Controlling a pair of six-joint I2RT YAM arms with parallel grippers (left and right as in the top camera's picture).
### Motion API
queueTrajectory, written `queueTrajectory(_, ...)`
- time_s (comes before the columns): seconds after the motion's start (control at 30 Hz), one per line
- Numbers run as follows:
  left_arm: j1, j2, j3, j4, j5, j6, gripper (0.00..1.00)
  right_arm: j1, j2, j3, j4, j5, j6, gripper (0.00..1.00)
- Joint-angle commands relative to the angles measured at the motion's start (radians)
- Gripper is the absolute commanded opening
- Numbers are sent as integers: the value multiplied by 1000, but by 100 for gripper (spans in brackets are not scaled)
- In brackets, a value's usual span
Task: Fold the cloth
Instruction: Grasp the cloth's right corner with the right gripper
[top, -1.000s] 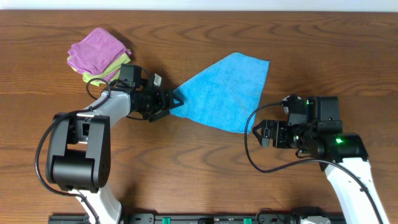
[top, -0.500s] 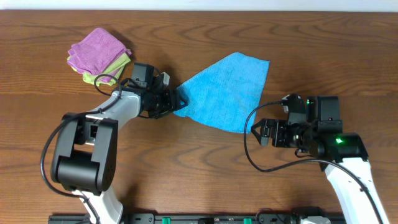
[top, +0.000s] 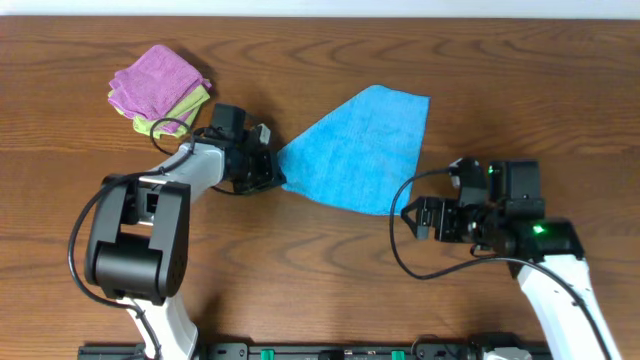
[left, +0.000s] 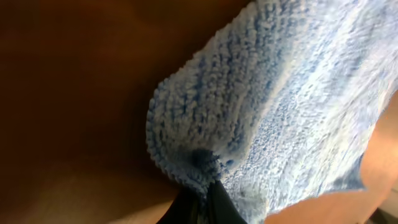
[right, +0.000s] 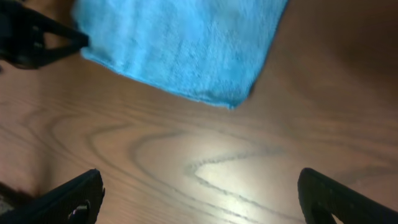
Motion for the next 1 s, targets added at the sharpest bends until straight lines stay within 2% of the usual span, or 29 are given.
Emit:
queueTrajectory(0.0,18,7,27,-79,-59,83,6,-6,32,-99,75,-43,35,97)
queueTrajectory(0.13,16,-21,54,-164,-58,104,6,-6,80,-179,220,-69,106,93)
queueTrajectory(0.27,16,-52,54,-200,-35,105,6,-6,151,-212,331,-92,167,93)
queueTrajectory(0.37,15,-66,54,-200,0,103,6,-3,214,-213,383,-95,201,93)
queueTrajectory(0.67,15,-74,54,-200,39,103,6,-3,391,-213,549,-167,291,85)
queueTrajectory(0.97,15,-74,54,-199,39,103,6,58,452,-212,657,-187,339,79)
